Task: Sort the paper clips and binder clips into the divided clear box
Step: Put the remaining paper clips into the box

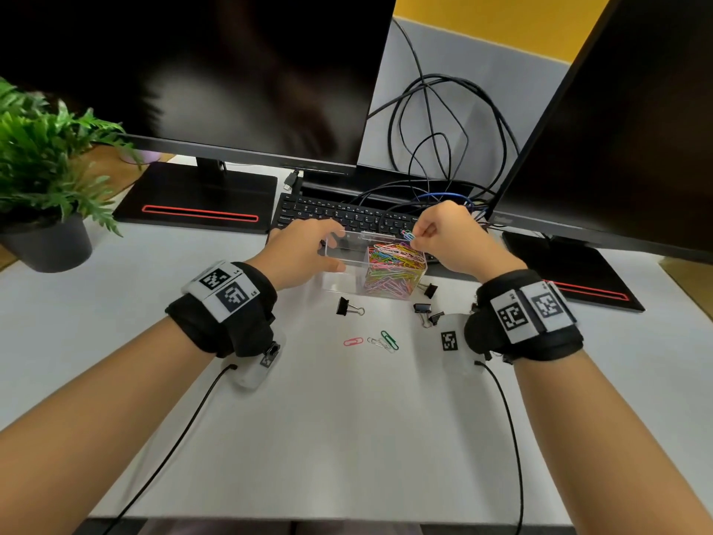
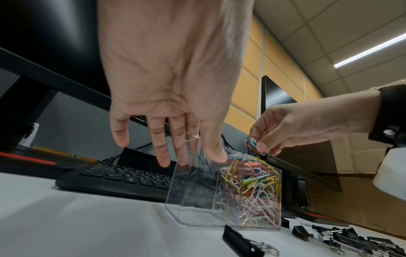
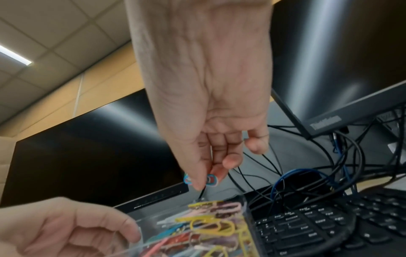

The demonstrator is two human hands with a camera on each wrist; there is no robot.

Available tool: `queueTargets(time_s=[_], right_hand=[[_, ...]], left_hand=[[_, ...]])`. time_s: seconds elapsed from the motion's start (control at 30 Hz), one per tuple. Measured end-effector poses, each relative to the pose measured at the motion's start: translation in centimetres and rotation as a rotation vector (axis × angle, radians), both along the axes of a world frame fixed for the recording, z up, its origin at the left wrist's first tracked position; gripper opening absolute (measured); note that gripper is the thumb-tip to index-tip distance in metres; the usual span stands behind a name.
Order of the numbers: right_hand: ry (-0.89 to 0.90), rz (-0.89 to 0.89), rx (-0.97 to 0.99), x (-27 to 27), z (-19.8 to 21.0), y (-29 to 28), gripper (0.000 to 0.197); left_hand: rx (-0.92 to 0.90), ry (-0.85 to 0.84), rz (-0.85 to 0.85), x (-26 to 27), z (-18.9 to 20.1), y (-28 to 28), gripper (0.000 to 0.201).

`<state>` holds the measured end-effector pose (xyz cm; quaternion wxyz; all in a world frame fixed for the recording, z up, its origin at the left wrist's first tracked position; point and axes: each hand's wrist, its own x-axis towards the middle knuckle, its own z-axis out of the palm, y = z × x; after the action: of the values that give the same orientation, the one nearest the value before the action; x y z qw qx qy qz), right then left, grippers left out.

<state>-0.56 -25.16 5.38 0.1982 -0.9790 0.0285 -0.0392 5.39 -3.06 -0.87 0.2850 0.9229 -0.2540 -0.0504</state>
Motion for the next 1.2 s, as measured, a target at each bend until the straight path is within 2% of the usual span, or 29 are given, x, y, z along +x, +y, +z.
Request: queueTargets(time_s=[0.37, 0.87, 1.07, 1.13, 1.2], right_hand=[[-0.029, 0.021, -0.067, 0.1, -0.1, 0.6, 0.006], [0.007, -0.013, -0.009, -0.3, -0.3, 0.2, 0.017], [-0.124, -0.019, 0.061, -1.5, 0.1, -0.7, 0.009], [-0.084, -0.037, 0.042, -2.4, 0.3, -0.5, 0.011], [0.028, -0.02, 0.027, -3.6, 0.2, 0.1, 0.011]], left_hand=[[-0.006, 0.016, 0.001, -0.1, 0.0, 0.0, 0.053], [0.011, 0.011, 0.0, -0.1, 0.2, -0.1, 0.054], [0.02, 0.008, 0.003, -0.1, 0.2, -0.1, 0.053], [0.013, 0.011, 0.001, -0.2, 0.3, 0.0, 0.053], [0.012, 0.013, -0.003, -0.3, 0.3, 0.0, 0.053]])
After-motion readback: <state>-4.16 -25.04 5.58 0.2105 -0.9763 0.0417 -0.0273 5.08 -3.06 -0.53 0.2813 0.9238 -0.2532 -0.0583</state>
